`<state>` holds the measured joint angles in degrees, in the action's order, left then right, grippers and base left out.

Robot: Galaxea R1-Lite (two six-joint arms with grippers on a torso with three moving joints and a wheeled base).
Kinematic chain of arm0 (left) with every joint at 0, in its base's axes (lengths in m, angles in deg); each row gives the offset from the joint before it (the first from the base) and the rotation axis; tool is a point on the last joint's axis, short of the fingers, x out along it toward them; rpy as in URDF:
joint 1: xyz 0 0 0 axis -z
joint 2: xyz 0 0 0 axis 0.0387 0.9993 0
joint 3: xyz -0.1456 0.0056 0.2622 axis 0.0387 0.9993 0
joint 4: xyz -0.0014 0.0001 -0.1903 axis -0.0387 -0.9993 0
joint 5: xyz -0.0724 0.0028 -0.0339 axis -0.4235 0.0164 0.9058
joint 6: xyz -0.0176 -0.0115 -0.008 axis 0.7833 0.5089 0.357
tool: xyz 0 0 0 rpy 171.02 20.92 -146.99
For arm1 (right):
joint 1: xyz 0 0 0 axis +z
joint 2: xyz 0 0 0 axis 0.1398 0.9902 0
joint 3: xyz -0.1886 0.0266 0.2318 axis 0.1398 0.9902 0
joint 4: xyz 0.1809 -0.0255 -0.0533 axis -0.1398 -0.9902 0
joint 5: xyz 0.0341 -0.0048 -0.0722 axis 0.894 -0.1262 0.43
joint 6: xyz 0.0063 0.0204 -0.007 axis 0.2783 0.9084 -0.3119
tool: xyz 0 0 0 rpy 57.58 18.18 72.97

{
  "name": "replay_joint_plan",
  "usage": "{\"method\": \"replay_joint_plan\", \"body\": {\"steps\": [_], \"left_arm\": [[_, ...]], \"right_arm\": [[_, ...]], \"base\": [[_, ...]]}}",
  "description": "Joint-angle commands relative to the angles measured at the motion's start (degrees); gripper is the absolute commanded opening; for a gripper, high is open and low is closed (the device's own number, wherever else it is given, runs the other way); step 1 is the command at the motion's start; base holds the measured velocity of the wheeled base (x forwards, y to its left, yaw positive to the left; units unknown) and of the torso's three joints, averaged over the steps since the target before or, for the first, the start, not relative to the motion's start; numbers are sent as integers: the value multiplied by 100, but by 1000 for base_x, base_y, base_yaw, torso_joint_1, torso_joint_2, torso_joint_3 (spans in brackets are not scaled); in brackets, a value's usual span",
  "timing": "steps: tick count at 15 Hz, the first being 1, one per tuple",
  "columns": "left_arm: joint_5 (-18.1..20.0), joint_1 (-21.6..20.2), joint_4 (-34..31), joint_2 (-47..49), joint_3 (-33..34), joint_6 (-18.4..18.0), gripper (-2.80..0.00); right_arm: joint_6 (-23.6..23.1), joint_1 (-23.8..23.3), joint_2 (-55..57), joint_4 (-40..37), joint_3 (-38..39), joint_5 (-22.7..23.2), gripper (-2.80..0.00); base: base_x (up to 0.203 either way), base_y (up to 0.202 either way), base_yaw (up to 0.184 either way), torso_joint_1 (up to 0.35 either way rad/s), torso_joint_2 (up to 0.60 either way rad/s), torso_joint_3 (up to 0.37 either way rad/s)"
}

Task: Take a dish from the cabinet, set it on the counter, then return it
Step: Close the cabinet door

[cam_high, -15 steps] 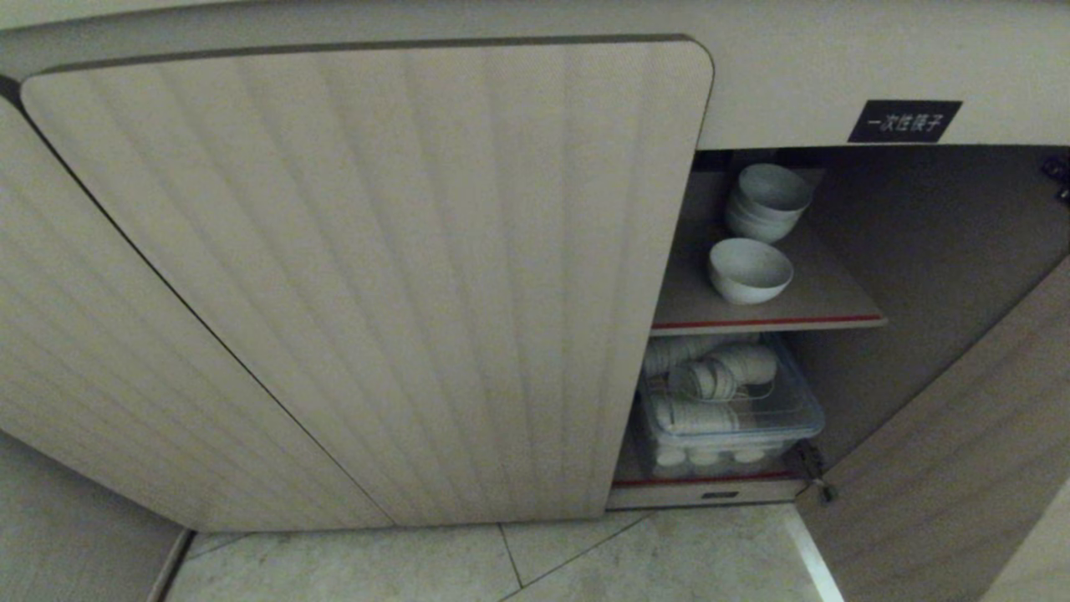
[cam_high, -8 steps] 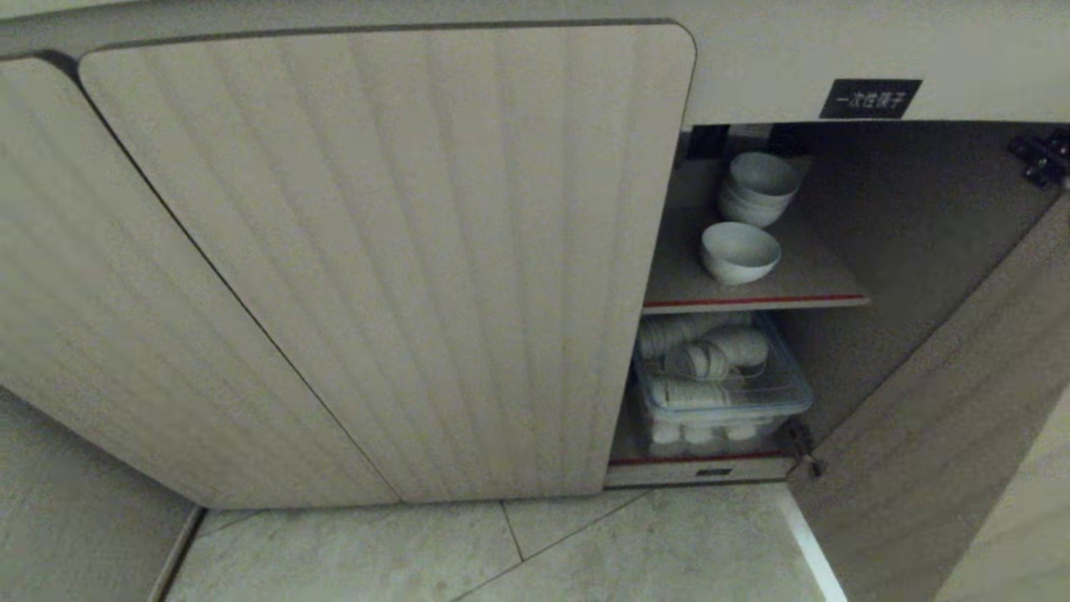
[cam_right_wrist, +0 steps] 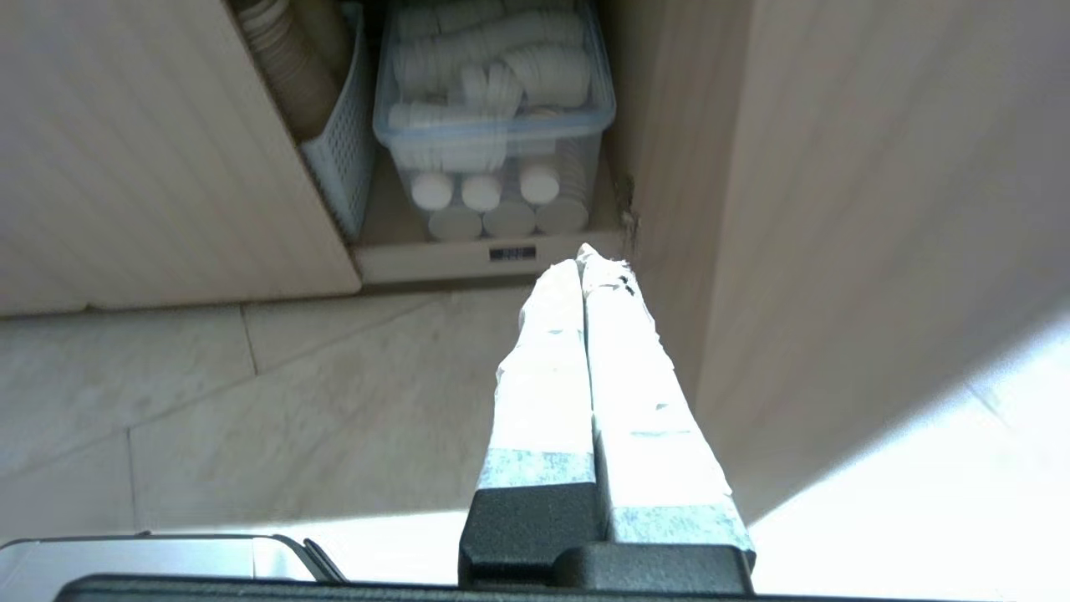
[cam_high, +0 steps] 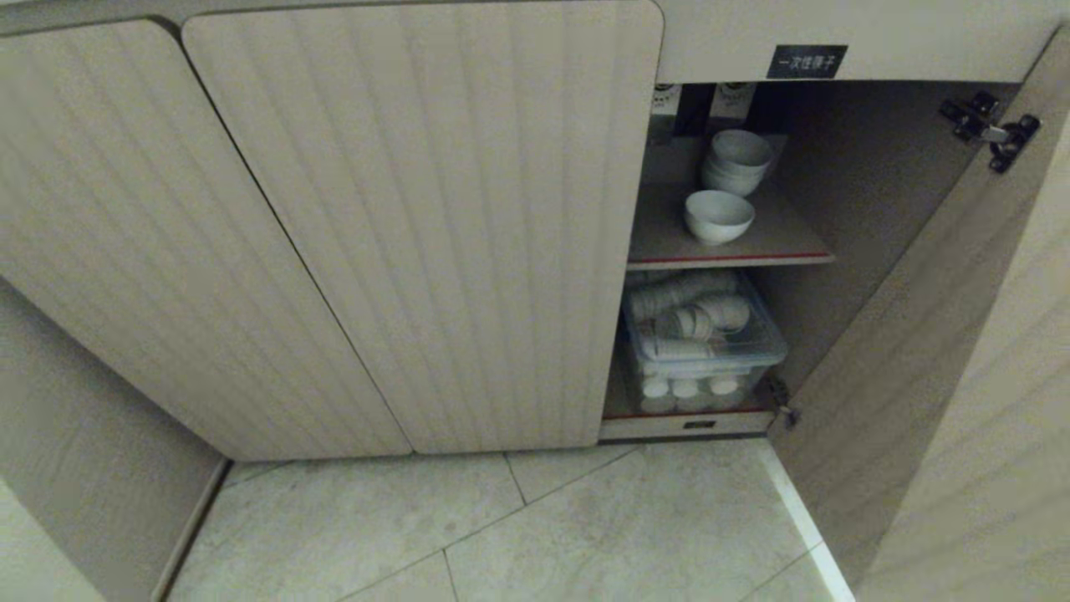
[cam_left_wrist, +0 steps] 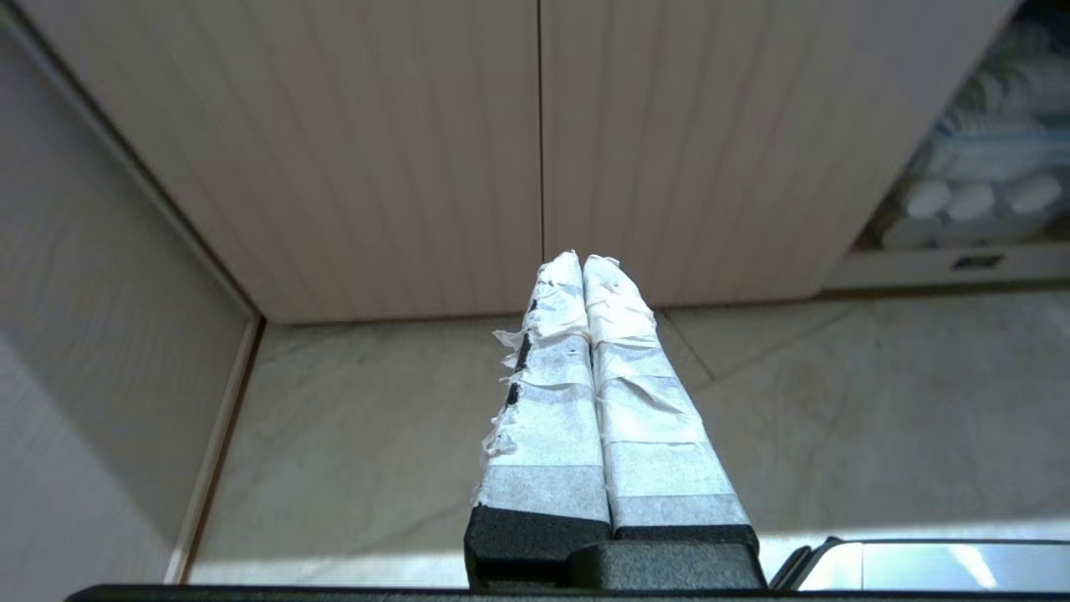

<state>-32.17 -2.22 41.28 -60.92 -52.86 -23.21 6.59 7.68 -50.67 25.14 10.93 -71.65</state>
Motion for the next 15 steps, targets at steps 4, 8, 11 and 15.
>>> {"method": "replay_joint_plan", "body": {"steps": [4,8,11,15], "left_arm": [[0,0,2,-2,0,0,-280],[0,0,2,-2,0,0,-280],[0,0,2,-2,0,0,-280],[0,0,2,-2,0,0,-280]], "right_arm": [[-2,0,7,2,2,2,-280],[-2,0,7,2,-5,2,-280],[-2,0,7,2,2,2,-280],[-2,0,7,2,2,2,-280]], "base": [[-110,0,0,1,0,3],[0,0,0,0,0,0],[0,0,0,0,0,0],[0,0,0,0,0,0]]}}
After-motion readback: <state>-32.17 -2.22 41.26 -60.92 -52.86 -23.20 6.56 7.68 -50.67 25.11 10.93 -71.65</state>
